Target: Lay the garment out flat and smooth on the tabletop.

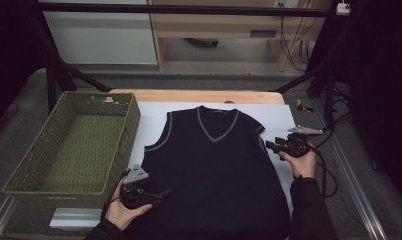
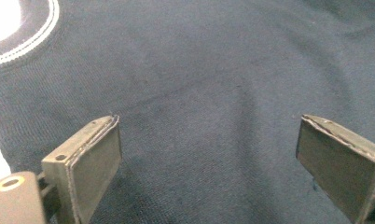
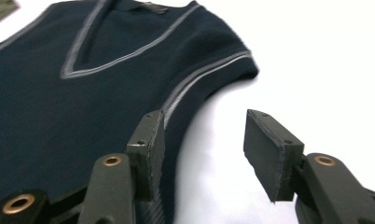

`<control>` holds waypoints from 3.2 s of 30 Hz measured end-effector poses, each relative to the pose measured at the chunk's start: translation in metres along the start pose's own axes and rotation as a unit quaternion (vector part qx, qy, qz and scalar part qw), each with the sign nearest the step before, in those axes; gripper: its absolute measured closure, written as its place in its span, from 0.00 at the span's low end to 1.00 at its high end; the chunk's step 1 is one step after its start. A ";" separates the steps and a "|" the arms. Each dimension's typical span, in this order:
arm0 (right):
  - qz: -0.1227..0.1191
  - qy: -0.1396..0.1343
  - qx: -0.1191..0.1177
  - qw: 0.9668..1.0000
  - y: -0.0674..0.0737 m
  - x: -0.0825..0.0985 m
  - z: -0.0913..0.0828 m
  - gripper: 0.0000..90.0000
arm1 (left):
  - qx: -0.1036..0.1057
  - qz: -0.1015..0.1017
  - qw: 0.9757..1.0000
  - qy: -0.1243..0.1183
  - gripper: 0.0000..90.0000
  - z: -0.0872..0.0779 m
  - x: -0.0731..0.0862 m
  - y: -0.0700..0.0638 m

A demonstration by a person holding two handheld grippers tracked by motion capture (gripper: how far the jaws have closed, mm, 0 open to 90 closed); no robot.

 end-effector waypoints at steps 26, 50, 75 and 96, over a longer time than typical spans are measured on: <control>-0.008 0.016 0.010 1.000 0.017 -0.005 0.073 0.97 | 0.000 0.002 1.000 0.011 0.07 0.002 0.006 0.002; -0.065 -0.014 0.029 0.997 0.022 -0.028 -0.002 0.58 | -0.002 0.003 1.000 0.021 0.06 -0.004 0.014 0.001; -0.020 0.079 -0.015 0.997 0.033 0.050 0.013 1.00 | 0.007 0.025 0.998 0.062 0.25 -0.002 0.030 -0.013; 0.005 0.074 -0.059 0.995 0.031 0.060 0.001 0.80 | 0.004 0.020 0.999 0.037 0.25 -0.007 0.022 -0.010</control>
Point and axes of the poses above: each handheld gripper's, and its own axes: z roughly forward along the jaws, x roughly out of its underside, y roughly to its left, the point moved 10 cm from there along z, roughly forward along the jaws, and after that the axes turned 15 degrees about z, right-handed, at the moved point
